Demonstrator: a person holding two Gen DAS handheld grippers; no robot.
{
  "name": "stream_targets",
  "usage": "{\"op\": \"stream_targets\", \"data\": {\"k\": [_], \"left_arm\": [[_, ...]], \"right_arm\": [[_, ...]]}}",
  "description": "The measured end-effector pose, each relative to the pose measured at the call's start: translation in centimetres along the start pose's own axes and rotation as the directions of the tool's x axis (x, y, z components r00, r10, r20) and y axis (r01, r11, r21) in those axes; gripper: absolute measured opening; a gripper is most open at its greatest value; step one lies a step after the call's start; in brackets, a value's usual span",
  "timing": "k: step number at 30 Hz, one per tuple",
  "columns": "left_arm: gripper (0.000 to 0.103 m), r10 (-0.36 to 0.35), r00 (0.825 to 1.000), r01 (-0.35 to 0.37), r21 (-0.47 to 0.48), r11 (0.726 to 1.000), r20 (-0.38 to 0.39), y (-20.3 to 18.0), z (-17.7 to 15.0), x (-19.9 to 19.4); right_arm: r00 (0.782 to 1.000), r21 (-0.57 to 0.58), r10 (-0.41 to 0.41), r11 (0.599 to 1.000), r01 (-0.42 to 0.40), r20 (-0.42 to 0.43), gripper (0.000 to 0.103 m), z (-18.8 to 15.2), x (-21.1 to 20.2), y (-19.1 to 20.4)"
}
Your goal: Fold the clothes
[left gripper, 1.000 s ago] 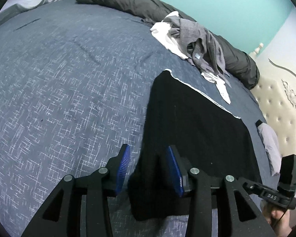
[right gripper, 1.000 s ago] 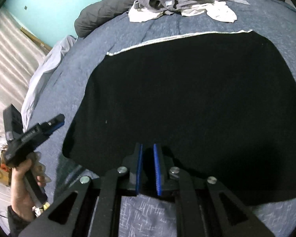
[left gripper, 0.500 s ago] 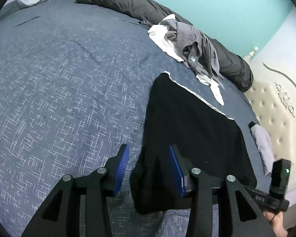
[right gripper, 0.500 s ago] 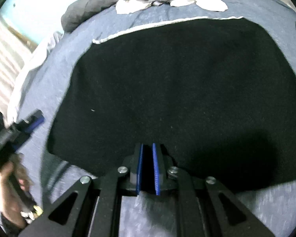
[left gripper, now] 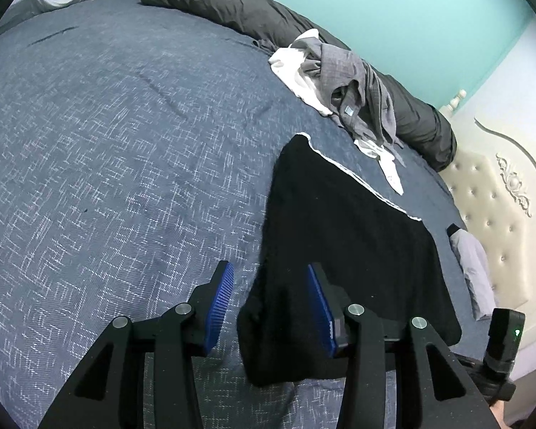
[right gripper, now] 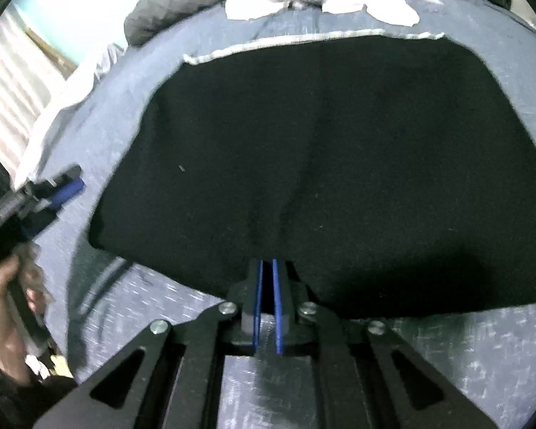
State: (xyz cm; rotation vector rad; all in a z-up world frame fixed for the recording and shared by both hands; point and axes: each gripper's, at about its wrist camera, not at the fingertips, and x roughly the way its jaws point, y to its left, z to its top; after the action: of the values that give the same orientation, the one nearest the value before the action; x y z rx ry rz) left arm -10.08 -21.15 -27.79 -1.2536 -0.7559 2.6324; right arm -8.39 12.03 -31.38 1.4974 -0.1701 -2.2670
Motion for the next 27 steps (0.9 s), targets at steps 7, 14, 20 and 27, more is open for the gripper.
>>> {"op": "stream_targets", "data": {"k": [7,14,20,27], "left_arm": [[0.047,-0.009,1.000,0.009,0.003,1.000,-0.005,0.0,0.0,0.1],[0.048,-0.017,1.000,0.017,-0.008,1.000,-0.009,0.4,-0.1,0.2],[0.050,-0.023,1.000,0.023,-0.005,1.000,-0.012,0.7,0.0,0.0],[0.051,-0.017,0.999,0.017,-0.012,1.000,-0.027,1.4,-0.2,0.5]], "right_arm": [[1.000,-0.036,-0.027,0.999,0.027,-0.013,0.004,0.2,0.9,0.4],[0.998,-0.013,-0.050,0.999,0.050,-0.044,0.004,3.5,2.6,0.0],[0.994,0.010,-0.083,0.996,0.084,-0.074,0.004,8.5,5.1,-1.0],[0.992,0.018,-0.113,0.993,0.114,-0.056,0.004,14.2,7.3,-1.7]]}}
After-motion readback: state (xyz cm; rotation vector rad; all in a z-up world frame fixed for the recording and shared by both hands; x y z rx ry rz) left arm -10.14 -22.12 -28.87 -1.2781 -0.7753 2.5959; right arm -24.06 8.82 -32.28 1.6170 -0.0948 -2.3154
